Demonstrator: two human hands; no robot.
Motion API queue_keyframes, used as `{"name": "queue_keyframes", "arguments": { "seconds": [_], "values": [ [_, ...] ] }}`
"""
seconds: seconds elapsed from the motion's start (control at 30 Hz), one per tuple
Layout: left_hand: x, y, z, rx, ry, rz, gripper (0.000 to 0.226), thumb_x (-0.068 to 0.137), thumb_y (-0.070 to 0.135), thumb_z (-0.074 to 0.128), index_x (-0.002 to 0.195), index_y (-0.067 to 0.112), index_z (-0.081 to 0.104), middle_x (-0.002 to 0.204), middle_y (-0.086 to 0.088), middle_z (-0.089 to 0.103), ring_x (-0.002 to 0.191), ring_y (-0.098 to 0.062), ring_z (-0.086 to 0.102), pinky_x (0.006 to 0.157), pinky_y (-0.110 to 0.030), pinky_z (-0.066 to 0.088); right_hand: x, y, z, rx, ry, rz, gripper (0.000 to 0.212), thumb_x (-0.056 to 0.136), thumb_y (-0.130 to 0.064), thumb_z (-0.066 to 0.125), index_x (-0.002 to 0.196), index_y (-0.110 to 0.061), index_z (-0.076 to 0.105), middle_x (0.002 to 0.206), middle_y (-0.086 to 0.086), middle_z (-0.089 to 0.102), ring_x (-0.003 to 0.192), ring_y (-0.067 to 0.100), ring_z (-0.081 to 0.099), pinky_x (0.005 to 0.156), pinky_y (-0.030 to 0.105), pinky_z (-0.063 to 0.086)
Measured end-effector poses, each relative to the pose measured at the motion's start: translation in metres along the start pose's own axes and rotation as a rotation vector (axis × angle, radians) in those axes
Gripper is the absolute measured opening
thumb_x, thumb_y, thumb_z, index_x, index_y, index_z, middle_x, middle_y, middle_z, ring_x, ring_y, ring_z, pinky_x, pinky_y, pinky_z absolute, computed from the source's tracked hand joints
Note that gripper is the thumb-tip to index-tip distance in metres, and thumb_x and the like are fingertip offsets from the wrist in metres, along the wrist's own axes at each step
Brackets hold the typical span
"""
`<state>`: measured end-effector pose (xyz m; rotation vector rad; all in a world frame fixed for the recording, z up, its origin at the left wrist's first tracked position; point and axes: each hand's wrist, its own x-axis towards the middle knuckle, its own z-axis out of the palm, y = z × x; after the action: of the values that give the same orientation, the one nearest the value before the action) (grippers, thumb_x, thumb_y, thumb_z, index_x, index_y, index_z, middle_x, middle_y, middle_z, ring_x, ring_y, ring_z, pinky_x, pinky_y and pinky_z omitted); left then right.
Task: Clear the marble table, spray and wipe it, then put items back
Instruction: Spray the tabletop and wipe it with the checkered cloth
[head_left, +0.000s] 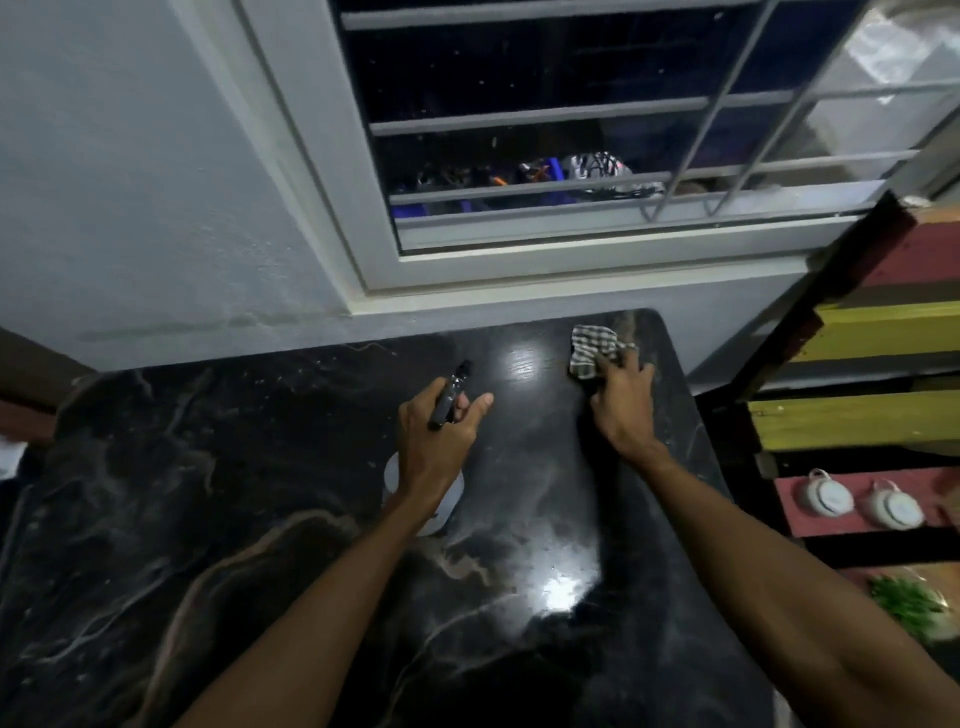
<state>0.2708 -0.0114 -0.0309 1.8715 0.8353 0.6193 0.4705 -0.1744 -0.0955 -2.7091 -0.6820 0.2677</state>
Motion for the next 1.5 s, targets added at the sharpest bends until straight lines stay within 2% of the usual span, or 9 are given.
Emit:
{"name": "queue_keyframes", "arguments": {
  "seconds": [0.27, 0.5, 0.63, 0.77, 0.93, 1.1, 1.27, 1.4, 1.5],
  "values": [
    [-0.022, 0.051, 0.108, 0.085, -0.132, -0.14, 0.057, 0.085, 0.037, 0.082, 0.054, 0.006, 0.045, 0.049, -0.002, 0.048, 0.047, -0.013, 0.043, 0.058, -0.037, 0.047, 0.009, 0.079, -0.03, 0.06, 0.001, 0.013, 0.059, 0.075, 0.005, 0.051, 0.132, -0.009, 0.06, 0.139, 0.019, 0.042, 0.111, 0.042, 0.044, 0.097, 0.043, 0.042],
    [-0.019, 0.058, 0.121, 0.115, -0.049, -0.205, 0.053, 0.082, 0.043, 0.083, 0.051, 0.019, 0.048, 0.051, 0.006, 0.054, 0.051, -0.011, 0.052, 0.058, -0.028, 0.044, 0.05, 0.072, -0.031, 0.115, 0.047, -0.01, 0.052, 0.081, 0.002, 0.054, 0.132, -0.005, 0.058, 0.142, 0.023, 0.04, 0.118, 0.042, 0.038, 0.102, 0.045, 0.038],
    [-0.018, 0.049, 0.1, 0.142, 0.052, -0.206, 0.05, 0.082, 0.042, 0.084, 0.053, 0.019, 0.049, 0.051, 0.007, 0.054, 0.053, -0.013, 0.055, 0.061, -0.028, 0.043, 0.057, 0.042, -0.019, 0.029, 0.021, -0.156, 0.053, 0.082, -0.001, 0.058, 0.134, -0.008, 0.056, 0.144, 0.022, 0.037, 0.122, 0.043, 0.037, 0.097, 0.048, 0.046],
    [-0.02, 0.041, 0.066, 0.094, 0.128, -0.231, 0.039, 0.079, 0.038, 0.088, 0.067, 0.011, 0.061, 0.059, 0.006, 0.063, 0.06, -0.011, 0.062, 0.067, -0.032, 0.054, 0.058, 0.009, -0.004, 0.073, 0.053, -0.036, 0.051, 0.08, -0.003, 0.061, 0.13, -0.007, 0.056, 0.143, 0.02, 0.038, 0.125, 0.045, 0.032, 0.103, 0.054, 0.043],
    [-0.02, 0.024, 0.018, 0.104, 0.22, -0.222, 0.033, 0.082, 0.033, 0.085, 0.067, 0.016, 0.062, 0.061, 0.007, 0.065, 0.062, -0.007, 0.064, 0.067, -0.035, 0.055, 0.005, -0.084, 0.042, 0.029, -0.13, -0.67, 0.059, 0.077, 0.001, 0.056, 0.134, -0.014, 0.056, 0.142, 0.016, 0.044, 0.11, 0.037, 0.042, 0.094, 0.045, 0.046],
    [-0.015, -0.002, -0.049, 0.103, 0.271, -0.245, 0.038, 0.083, 0.033, 0.084, 0.061, 0.018, 0.057, 0.057, 0.005, 0.062, 0.058, -0.01, 0.062, 0.067, -0.033, 0.055, 0.023, -0.117, 0.053, 0.081, -0.046, -0.242, 0.061, 0.07, -0.004, 0.056, 0.131, -0.01, 0.054, 0.141, 0.024, 0.037, 0.118, 0.049, 0.04, 0.102, 0.052, 0.042],
    [-0.009, -0.04, -0.12, 0.128, 0.266, -0.281, 0.037, 0.083, 0.039, 0.082, 0.062, 0.027, 0.053, 0.064, 0.009, 0.062, 0.078, -0.028, 0.064, 0.078, -0.037, 0.052, -0.031, -0.205, 0.088, 0.004, -0.205, -0.742, 0.062, 0.077, -0.005, 0.054, 0.138, -0.015, 0.053, 0.147, 0.017, 0.036, 0.112, 0.038, 0.04, 0.1, 0.043, 0.042],
    [-0.012, -0.066, -0.178, 0.111, 0.287, -0.239, 0.05, 0.084, 0.026, 0.084, 0.051, 0.026, 0.046, 0.049, 0.011, 0.05, 0.05, -0.004, 0.052, 0.059, -0.024, 0.044, -0.024, -0.226, 0.097, 0.083, -0.067, -0.299, 0.06, 0.072, 0.0, 0.055, 0.131, -0.01, 0.059, 0.136, 0.024, 0.04, 0.108, 0.044, 0.043, 0.098, 0.04, 0.036],
    [-0.02, -0.084, -0.22, 0.107, 0.31, -0.269, 0.055, 0.085, 0.025, 0.083, 0.047, 0.032, 0.044, 0.047, 0.017, 0.047, 0.048, 0.0, 0.052, 0.054, -0.014, 0.035, -0.042, -0.251, 0.11, 0.061, -0.054, -0.24, 0.053, 0.074, -0.003, 0.057, 0.127, -0.01, 0.059, 0.135, 0.027, 0.04, 0.114, 0.044, 0.038, 0.102, 0.042, 0.034]
  ]
}}
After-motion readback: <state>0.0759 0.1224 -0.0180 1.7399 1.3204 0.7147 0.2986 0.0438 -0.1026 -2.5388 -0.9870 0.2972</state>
